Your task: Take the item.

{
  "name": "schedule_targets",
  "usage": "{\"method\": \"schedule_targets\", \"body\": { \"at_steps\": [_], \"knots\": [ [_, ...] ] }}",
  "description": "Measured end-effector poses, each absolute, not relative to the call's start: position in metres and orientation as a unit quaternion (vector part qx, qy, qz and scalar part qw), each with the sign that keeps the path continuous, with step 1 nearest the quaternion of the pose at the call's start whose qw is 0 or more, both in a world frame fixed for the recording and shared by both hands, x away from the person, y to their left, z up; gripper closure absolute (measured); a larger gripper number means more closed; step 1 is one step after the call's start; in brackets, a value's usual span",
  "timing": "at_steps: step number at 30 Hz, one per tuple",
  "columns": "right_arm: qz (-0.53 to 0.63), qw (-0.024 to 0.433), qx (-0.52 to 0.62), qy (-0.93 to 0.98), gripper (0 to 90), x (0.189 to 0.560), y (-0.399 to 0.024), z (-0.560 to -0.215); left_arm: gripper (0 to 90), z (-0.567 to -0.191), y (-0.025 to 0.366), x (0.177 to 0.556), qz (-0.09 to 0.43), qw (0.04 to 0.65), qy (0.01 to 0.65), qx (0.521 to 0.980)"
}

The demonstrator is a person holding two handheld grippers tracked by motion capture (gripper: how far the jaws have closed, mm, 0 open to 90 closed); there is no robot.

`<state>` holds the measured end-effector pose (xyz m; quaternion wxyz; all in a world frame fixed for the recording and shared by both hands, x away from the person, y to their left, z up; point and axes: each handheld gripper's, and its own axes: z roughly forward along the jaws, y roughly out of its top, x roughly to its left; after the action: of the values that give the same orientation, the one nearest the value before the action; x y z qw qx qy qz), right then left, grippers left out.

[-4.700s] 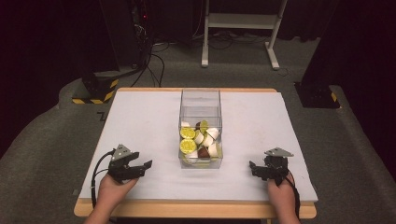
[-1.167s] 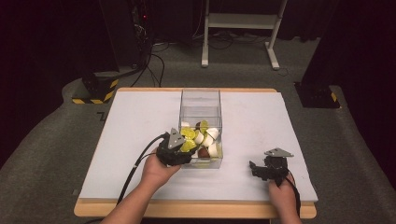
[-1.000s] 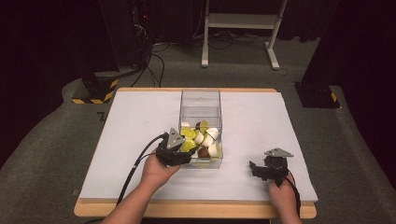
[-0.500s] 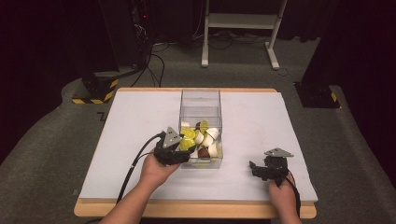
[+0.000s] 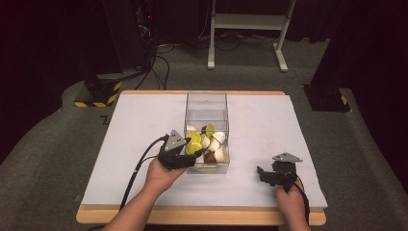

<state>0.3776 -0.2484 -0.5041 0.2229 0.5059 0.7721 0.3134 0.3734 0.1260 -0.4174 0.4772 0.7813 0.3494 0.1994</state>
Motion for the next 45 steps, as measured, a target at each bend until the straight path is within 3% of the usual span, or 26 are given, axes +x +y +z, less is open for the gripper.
{"method": "schedule_targets", "body": {
  "at_steps": [20,45],
  "knots": [
    [0.313,0.223,0.506,0.772,14.0,0.378,-0.248,-0.504,37.6,-0.407,0.137,0.372,0.196,0.516,0.352,0.756],
    [0.314,0.223,0.506,0.772,14.1,0.378,-0.249,-0.504,37.6,-0.399,0.159,0.374,0.21,0.523,0.367,0.74]
  ]
}}
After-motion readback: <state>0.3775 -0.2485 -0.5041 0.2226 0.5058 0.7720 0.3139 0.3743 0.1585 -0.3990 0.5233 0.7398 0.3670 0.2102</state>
